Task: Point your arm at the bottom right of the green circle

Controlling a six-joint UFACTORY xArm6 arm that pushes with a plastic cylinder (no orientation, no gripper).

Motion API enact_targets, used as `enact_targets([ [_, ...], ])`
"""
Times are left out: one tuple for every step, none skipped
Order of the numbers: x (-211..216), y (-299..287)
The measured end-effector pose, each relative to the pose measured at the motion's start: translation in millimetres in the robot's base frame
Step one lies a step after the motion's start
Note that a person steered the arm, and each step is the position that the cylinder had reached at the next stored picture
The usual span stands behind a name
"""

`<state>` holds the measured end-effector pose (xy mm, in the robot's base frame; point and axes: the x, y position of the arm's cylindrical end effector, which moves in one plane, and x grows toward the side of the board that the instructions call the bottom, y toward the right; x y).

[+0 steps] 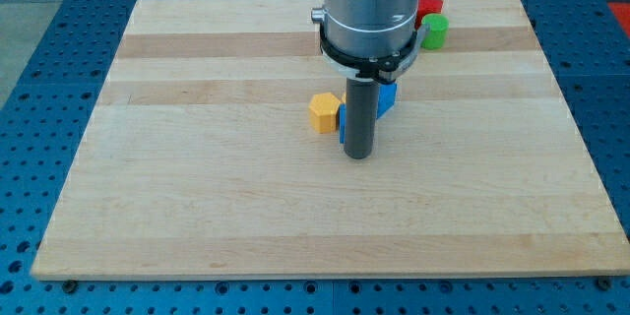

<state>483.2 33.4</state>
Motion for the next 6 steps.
enact_targets([
  [1.4, 0.0],
  [11.1, 35.6],
  [1.9, 95.2],
  [-34.6, 144.0],
  [-88.7, 178.8],
  [-149.3, 200.7],
])
